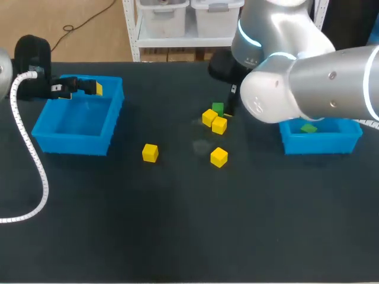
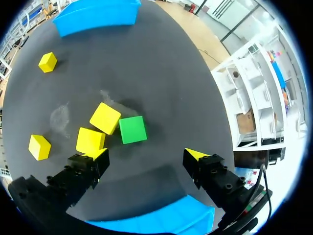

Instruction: Put the green cubes in the right bin and the yellow cubes in the left bin.

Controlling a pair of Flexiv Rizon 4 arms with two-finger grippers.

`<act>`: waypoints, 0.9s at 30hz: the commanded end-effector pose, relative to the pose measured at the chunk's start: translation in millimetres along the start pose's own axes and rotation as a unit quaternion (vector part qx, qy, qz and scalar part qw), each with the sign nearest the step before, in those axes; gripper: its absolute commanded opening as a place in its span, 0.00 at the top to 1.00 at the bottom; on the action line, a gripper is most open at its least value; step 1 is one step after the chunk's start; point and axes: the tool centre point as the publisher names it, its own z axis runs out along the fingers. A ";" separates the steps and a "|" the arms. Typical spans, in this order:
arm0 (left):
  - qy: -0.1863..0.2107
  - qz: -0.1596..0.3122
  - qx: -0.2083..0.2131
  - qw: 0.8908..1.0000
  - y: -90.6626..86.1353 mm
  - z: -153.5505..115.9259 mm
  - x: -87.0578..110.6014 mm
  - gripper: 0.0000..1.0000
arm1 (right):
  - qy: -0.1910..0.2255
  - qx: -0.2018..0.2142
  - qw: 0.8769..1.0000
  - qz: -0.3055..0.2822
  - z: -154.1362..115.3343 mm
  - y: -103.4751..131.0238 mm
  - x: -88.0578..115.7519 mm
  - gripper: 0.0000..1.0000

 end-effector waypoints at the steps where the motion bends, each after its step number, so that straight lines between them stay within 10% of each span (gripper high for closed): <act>1: -0.004 0.001 0.008 1.000 3.3 0.3 1.5 0.00 | 0.006 0.002 1.000 0.000 7.5 -3.1 -3.8 0.00; 23: -0.004 0.001 0.008 1.000 3.3 0.3 1.5 0.00 | 0.020 -0.022 0.999 -0.025 36.2 3.3 -20.1 0.00; 27: -0.004 0.001 0.008 1.000 3.3 0.3 1.5 0.00 | 0.023 -0.021 0.999 -0.026 41.2 5.7 -20.8 0.41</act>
